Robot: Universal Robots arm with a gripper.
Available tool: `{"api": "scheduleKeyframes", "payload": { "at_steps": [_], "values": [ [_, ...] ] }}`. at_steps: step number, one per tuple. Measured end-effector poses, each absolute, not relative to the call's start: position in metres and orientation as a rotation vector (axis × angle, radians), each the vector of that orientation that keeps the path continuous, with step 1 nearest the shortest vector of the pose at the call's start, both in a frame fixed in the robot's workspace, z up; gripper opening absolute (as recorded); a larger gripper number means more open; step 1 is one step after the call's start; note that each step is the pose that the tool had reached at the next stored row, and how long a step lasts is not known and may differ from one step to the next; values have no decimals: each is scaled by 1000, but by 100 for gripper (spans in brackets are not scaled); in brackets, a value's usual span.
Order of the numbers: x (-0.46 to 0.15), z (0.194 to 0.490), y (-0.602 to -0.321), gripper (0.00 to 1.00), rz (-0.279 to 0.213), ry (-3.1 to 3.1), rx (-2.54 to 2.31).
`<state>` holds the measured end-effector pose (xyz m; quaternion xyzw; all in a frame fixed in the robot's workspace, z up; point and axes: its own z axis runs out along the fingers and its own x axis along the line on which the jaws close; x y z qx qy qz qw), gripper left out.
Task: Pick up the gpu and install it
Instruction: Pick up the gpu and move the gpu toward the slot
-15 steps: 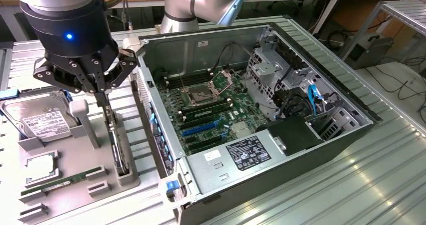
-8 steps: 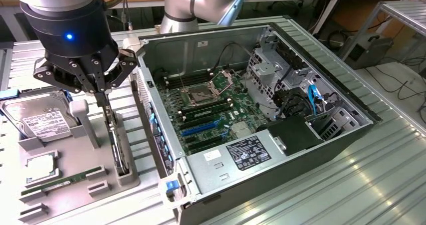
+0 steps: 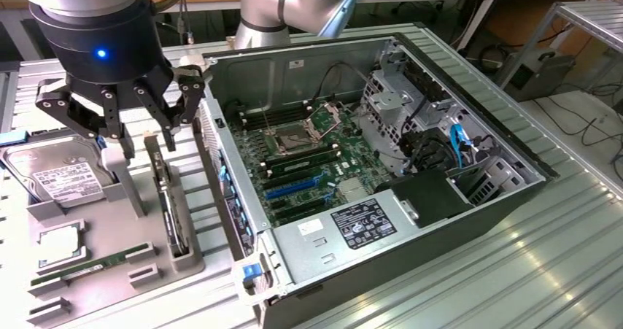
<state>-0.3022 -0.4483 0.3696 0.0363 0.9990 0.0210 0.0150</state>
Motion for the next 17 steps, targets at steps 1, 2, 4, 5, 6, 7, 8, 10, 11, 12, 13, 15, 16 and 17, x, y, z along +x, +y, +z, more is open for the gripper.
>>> {"api": "scheduleKeyframes", "payload": {
  "at_steps": [1,2,4,5,6,7,8,10,11,12,13,15,16,17],
  "values": [
    [-302,370,-448,48,65,3109,113],
    [-302,370,-448,48,66,3109,113],
    [-302,370,-448,48,65,3109,113],
    [-302,370,-448,48,65,3109,113],
    [-302,370,-448,48,66,3109,113],
    [-302,370,-448,48,66,3109,113],
    [-302,370,-448,48,65,3109,113],
    [-302,370,-448,48,65,3109,113],
    [-302,370,-448,48,65,3109,113],
    [-302,370,-448,48,65,3109,113],
    [-302,370,-448,48,65,3109,113],
    [-302,369,-448,48,65,3109,113],
    [-302,368,-448,48,66,3107,113],
    [-303,366,-448,48,66,3106,113]
  ]
}}
